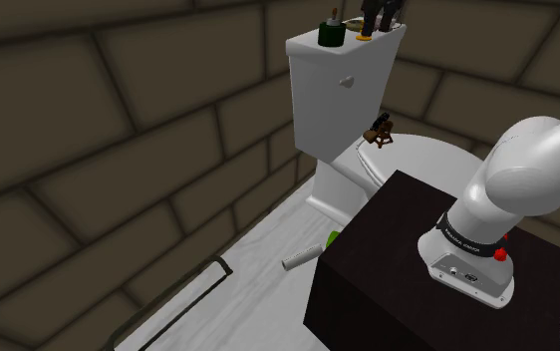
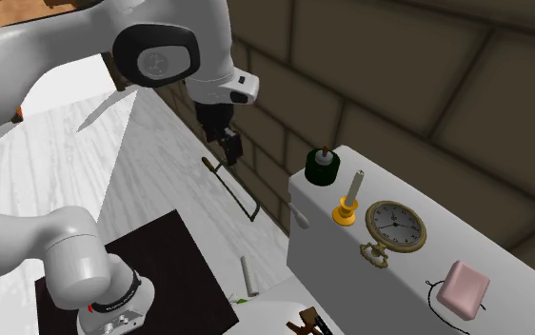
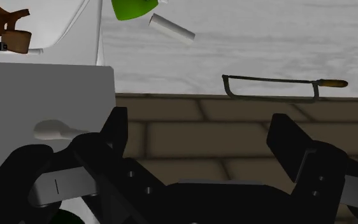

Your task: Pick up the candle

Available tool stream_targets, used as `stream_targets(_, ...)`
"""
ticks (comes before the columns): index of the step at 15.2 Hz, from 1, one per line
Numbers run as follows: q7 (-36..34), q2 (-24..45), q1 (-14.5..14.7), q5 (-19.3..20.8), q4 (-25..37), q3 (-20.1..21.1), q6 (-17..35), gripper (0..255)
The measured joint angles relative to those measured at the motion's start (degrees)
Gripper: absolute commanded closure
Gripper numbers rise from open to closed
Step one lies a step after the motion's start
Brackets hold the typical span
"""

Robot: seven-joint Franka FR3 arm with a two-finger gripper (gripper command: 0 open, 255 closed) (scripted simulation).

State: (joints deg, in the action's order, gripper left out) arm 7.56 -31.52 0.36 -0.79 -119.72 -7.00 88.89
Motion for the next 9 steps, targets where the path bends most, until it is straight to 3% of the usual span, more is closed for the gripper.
stream_targets(9,6.76,20.20,-0.96,0.73,20.89,-5.05,-1.35,0)
